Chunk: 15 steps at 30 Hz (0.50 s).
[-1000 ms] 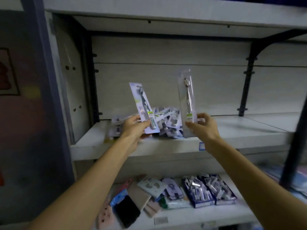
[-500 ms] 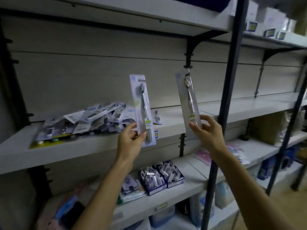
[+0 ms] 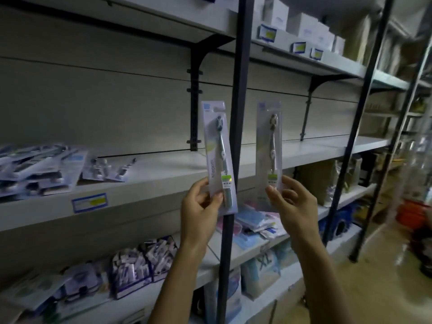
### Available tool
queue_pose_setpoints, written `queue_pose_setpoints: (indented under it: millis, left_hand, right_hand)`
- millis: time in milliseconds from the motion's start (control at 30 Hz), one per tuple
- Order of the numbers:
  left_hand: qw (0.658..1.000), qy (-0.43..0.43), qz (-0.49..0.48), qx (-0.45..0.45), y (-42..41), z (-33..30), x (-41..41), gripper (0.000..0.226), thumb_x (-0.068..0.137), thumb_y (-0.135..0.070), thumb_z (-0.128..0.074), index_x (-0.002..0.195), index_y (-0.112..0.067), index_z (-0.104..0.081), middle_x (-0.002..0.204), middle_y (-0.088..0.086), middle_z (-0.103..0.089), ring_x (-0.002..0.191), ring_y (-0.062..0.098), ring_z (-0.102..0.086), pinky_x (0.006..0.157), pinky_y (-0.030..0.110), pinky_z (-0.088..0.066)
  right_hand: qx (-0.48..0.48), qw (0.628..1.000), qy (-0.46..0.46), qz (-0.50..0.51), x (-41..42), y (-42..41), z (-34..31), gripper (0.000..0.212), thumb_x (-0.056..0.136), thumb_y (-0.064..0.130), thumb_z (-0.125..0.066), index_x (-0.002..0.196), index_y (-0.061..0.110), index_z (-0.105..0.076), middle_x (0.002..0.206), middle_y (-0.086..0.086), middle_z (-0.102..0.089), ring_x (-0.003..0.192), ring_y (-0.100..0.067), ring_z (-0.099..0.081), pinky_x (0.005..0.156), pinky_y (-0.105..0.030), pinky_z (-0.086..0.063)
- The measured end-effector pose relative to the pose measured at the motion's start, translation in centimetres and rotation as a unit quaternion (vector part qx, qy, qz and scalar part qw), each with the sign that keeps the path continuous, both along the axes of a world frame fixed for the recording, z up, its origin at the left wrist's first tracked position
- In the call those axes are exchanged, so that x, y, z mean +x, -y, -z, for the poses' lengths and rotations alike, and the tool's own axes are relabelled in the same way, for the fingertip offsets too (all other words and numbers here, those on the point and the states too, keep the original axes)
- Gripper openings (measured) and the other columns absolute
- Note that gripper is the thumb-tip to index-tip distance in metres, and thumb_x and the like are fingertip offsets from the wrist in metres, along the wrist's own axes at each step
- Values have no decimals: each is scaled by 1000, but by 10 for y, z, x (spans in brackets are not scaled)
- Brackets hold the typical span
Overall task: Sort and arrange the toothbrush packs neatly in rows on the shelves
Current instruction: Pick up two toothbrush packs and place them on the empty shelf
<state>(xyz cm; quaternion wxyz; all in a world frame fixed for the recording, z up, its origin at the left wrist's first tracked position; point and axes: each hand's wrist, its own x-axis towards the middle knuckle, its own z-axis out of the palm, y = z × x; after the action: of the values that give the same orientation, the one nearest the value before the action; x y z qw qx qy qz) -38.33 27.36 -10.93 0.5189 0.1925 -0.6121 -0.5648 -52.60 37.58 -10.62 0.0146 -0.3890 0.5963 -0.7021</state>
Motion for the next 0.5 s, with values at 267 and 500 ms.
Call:
queue_pose_setpoints:
  millis: [267, 500]
  left_hand:
    - [999, 23, 37, 13, -15, 18, -115, 31, 88, -4, -62, 113, -22, -60, 98, -4, -73, 87, 7, -70, 72, 20, -55]
    - [998, 19, 57, 23, 13, 17, -201, 27, 86, -5, -65, 100, -28, -62, 88, -11, -74, 83, 6, -70, 71, 19, -54]
  right_hand:
    - [43, 997, -16, 64, -97, -19, 28, 49, 85, 29, -65, 132, 22, -53, 99, -3, -70, 90, -14, -67, 80, -39, -57]
    - [36, 996, -24, 77, -180, 0, 23, 37, 87, 20, -62, 124, 22, -56, 98, 2, -67, 90, -12, -65, 74, -33, -55]
